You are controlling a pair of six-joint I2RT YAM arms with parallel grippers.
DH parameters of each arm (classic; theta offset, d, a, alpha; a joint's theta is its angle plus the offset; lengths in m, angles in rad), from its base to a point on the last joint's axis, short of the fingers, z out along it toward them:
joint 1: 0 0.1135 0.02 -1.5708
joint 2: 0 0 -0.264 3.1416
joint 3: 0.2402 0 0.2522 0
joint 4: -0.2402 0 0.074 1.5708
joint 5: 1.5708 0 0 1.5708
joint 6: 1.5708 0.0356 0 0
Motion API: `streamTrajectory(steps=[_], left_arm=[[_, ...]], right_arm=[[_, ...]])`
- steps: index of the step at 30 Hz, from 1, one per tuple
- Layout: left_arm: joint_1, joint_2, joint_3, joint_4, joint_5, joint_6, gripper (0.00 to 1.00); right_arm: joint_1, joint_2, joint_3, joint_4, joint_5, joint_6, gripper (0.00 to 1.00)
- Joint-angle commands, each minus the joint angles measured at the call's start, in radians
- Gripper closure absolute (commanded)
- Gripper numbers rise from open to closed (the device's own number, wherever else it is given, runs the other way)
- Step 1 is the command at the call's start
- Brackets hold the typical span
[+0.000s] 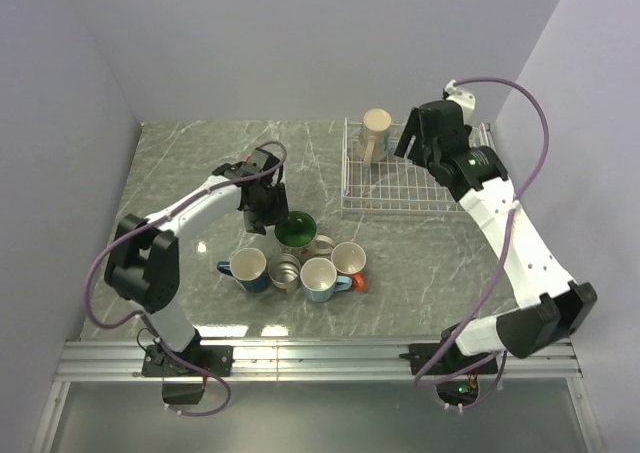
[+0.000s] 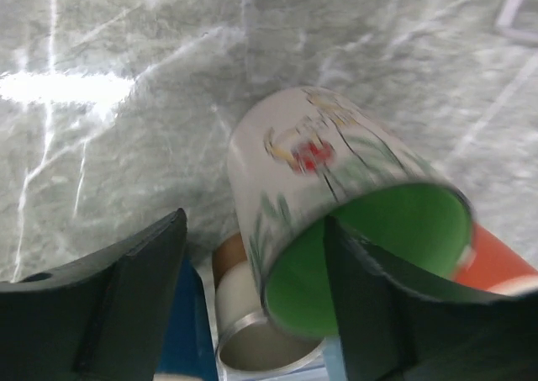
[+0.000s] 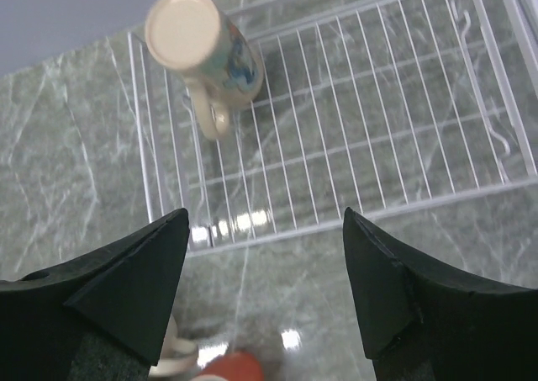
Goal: Load the cups into the dish rack
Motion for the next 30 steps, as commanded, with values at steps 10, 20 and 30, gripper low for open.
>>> streamTrajectory(steps=[10,20,30], left_arm=[[-0.005,0.134,0.040,0.108,0.084,0.024,0.99],[-0.002,0.048,0.156,0.049,-0.100,0.120,1.00],[0.011,-0.308,0.052,0.390,-0.025,0.127,1.00]], right_arm=[[-0.007,-0.225,-0.169,-0.068,-0.065,0.028,0.20],[-0.006,-0.239,-0.135,0.001,-0.416,0.036,0.21],[-0.023,-0.102,-0.094,0.266,-1.053,0.399,0.18]])
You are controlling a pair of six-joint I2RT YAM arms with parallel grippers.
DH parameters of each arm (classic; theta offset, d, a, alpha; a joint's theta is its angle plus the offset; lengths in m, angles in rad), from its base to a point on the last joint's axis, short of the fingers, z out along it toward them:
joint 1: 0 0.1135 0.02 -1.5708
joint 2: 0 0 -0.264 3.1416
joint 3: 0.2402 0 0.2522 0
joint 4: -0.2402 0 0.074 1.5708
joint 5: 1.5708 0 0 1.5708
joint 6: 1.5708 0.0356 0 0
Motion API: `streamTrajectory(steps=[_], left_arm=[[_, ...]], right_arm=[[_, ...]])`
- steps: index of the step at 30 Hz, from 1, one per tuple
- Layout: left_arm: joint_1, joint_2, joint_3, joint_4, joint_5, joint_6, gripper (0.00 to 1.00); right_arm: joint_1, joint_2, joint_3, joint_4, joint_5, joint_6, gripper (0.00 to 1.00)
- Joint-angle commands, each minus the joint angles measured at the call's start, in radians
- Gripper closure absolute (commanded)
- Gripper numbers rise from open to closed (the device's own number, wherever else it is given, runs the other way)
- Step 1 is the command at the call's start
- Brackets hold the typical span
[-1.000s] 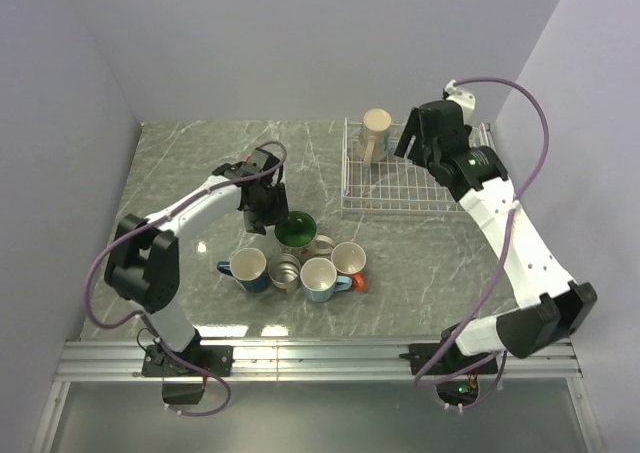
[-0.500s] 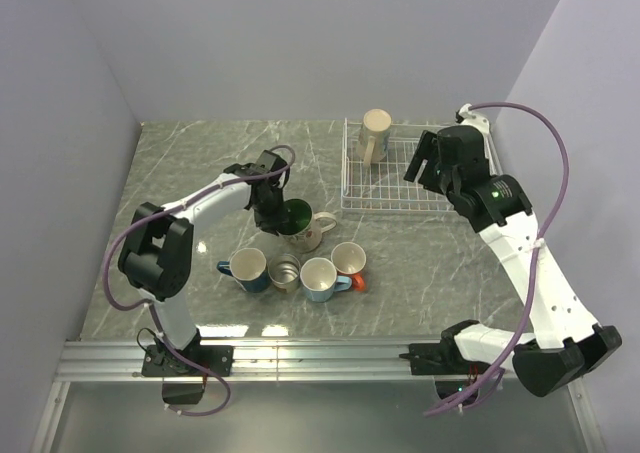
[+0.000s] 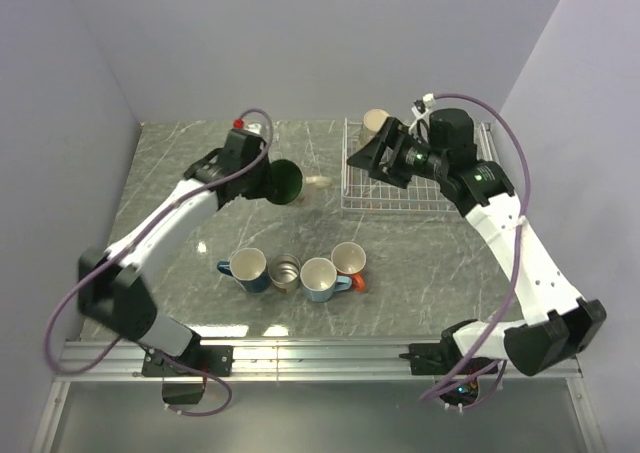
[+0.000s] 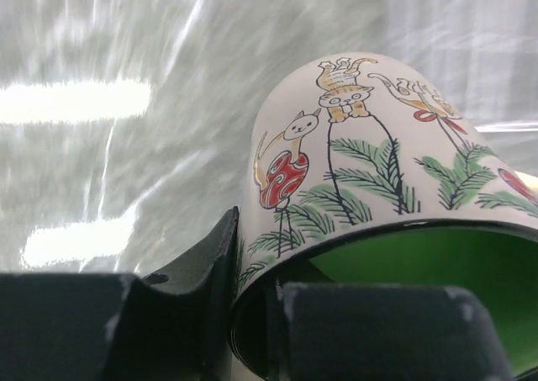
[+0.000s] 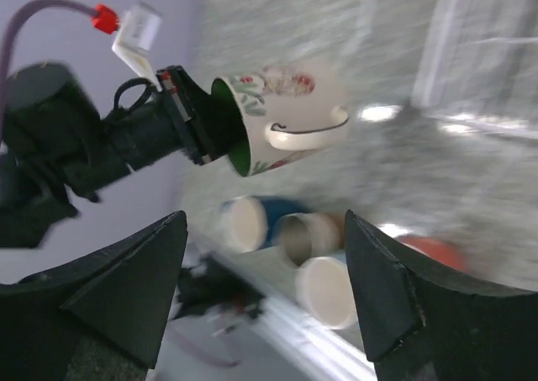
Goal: Load the cups into the dish rack
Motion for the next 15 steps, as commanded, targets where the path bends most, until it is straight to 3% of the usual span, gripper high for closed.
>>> streamTrajectory(steps=[1,4,5,8,15], left_arm=[[-0.003,-0.240,-0.045,0.308,0.056,-0.022,1.00],[-0.002,-0.367,-0.156,0.454,0.027,-0.019,1.00],[-0.003,-0.421,-0.181,0.483,0.025,-0.013,0.99],[-0.005,-0.484,-0.230,0.520,-0.007,0.015,1.00],[-0.008,-0.538,-0.269,0.530,-0.018,0.040,1.00]], right_arm=[[-0.019,0.048,0.054,0.175,-0.278,0.210,0.17],[-0.019,0.082,0.002,0.369,-0.430,0.414,0.15],[-0.019,0.091,-0.051,0.508,-0.484,0.547,0.15],[-0.014,0.111,-0.145,0.734,-0.530,0.741,0.14],[0.043,0.215,-0.082,0.633,-0.645,0.721,0.14]])
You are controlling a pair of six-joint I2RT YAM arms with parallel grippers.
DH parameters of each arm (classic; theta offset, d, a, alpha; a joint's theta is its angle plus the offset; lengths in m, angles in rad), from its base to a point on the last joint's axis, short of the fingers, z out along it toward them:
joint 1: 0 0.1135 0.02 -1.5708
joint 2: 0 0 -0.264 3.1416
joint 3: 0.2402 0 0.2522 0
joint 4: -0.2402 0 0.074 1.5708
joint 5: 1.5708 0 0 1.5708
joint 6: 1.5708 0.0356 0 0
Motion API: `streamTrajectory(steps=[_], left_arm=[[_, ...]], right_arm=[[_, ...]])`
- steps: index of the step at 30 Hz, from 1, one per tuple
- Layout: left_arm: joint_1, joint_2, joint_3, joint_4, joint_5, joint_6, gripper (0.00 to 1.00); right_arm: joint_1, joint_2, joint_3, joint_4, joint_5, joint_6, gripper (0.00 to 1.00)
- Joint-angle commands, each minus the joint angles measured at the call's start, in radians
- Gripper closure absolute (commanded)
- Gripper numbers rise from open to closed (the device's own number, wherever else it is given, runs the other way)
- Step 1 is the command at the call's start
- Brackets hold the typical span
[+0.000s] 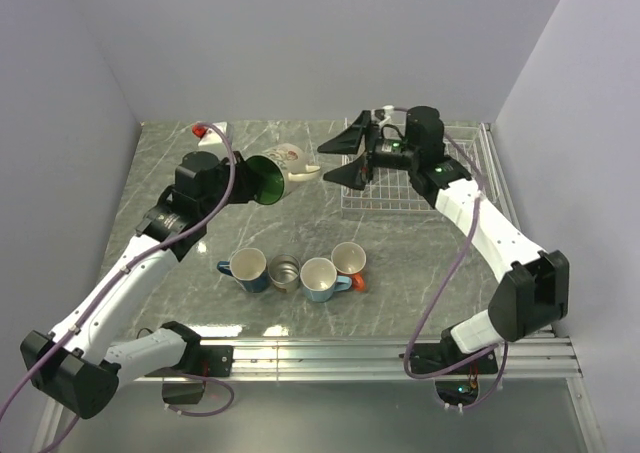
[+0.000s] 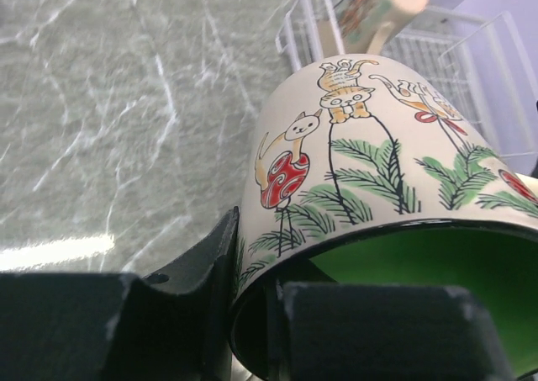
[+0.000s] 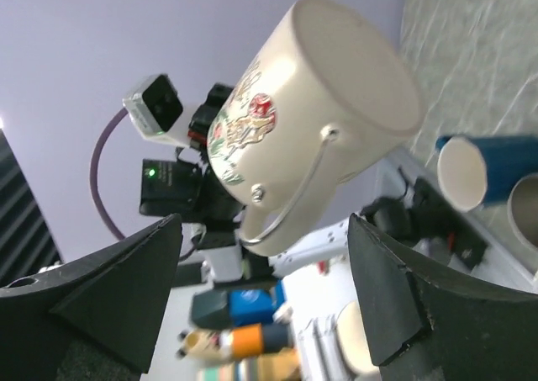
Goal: Load the cups into the dish rack
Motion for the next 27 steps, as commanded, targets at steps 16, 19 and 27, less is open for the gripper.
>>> streamTrajectory(steps=[16,19,27], left_arm=[[-0.080,-0.069,0.002,0.245,-0.027,0.075,1.00],[-0.090,-0.066,0.003,0.233,-0.040,0.086,1.00],[-0.098,-0.058,-0.003,0.214,-0.077,0.079,0.99]], right_arm=[[0.108,0.120,-0.024,0.130,-0.174,0.188,0.36],[0.108,0.122,-0.035,0.178,-0.171,0.235,0.56],[0.108,0.094,-0.088,0.382,-0.162,0.353,1.00]])
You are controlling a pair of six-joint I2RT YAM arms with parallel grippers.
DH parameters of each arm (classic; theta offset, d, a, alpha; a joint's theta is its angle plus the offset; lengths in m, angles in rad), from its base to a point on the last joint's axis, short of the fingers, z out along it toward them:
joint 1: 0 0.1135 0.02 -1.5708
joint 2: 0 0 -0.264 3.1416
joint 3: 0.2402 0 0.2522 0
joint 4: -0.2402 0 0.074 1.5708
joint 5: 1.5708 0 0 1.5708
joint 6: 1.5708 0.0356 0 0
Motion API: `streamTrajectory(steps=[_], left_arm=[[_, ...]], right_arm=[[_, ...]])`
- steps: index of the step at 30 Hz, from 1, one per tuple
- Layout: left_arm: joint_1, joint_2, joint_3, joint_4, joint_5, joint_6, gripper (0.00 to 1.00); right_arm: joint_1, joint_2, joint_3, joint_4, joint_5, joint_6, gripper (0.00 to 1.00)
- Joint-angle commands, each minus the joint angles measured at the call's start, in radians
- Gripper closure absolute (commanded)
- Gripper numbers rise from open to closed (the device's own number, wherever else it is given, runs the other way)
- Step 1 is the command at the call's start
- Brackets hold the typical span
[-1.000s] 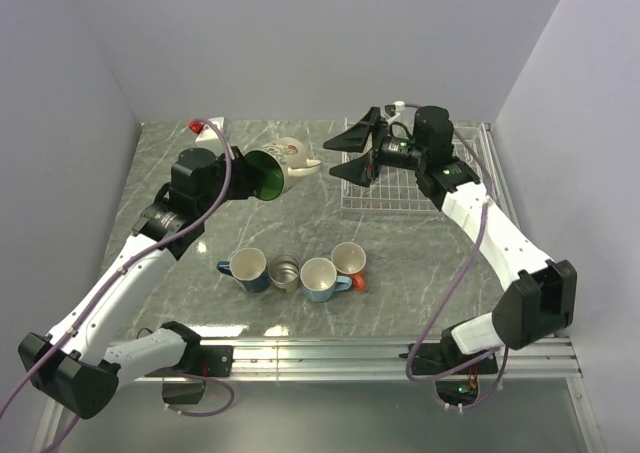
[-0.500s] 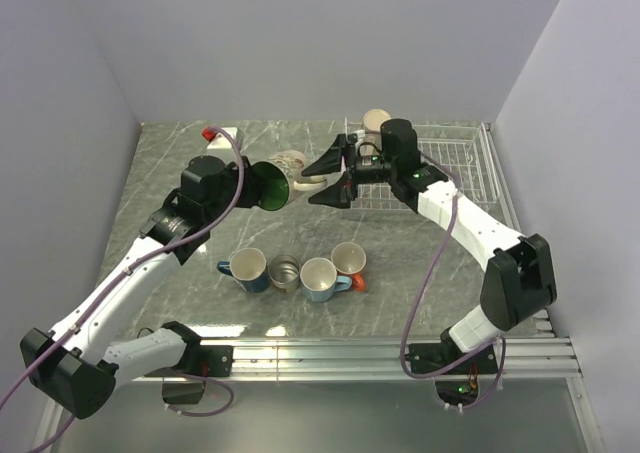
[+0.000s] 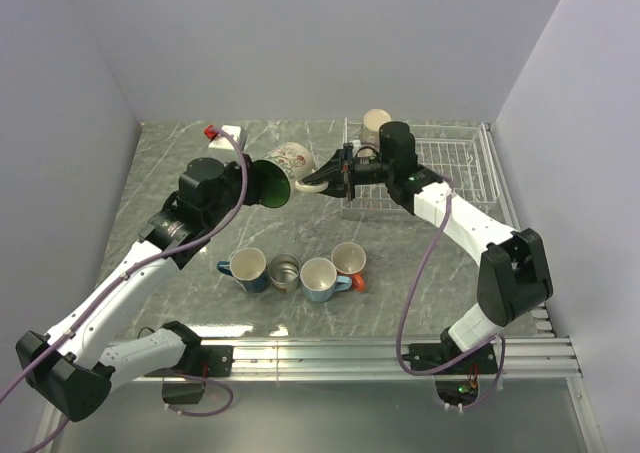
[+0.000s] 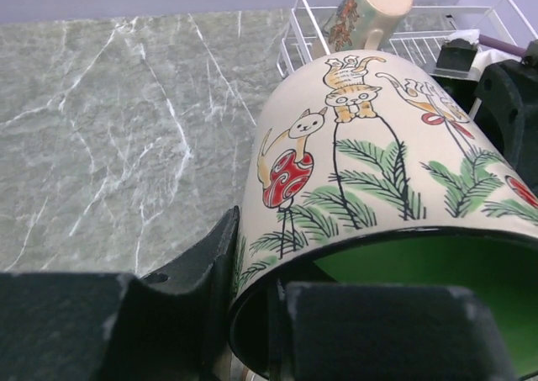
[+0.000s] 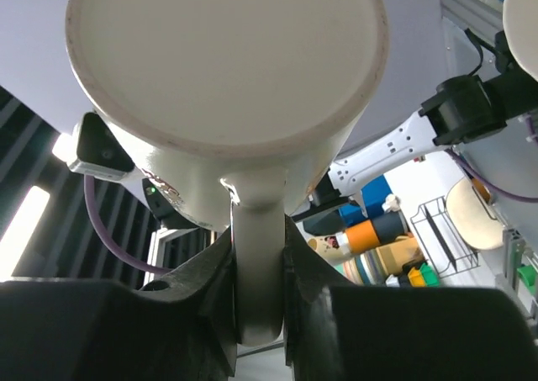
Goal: Load the cups into the dish rack
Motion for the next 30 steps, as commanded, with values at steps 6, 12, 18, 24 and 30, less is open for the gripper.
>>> streamTrajectory(steps=[6,12,18,24,30], left_arm=[[-0.014,-0.007,0.061,0.035,-0.093,-0.123,0.84],[-0.015,-0.004,0.063,-0.020,-0.128,-0.160,0.42],[-0.015,-0.002,0.053,-0.043,-0.159,-0.174,0.24],[-0.014,-0.011,0.073,-0.098,-0.237,-0.186,0.01],[-0.014,-0.039,0.075,-0.154,-0.298,-0.214,0.01]], right_arm=[[0.012,-0.078,-0.031,0.441,0.089,0.109,1.00],[-0.008,-0.132,0.049,0.361,0.153,0.039,1.00],[-0.044,-0.187,0.040,0.321,0.181,-0.002,1.00],[-0.187,-0.256,0.135,0.041,0.186,-0.271,1.00],[-0.360,-0.264,0.375,-0.539,0.343,-0.701,1.00]])
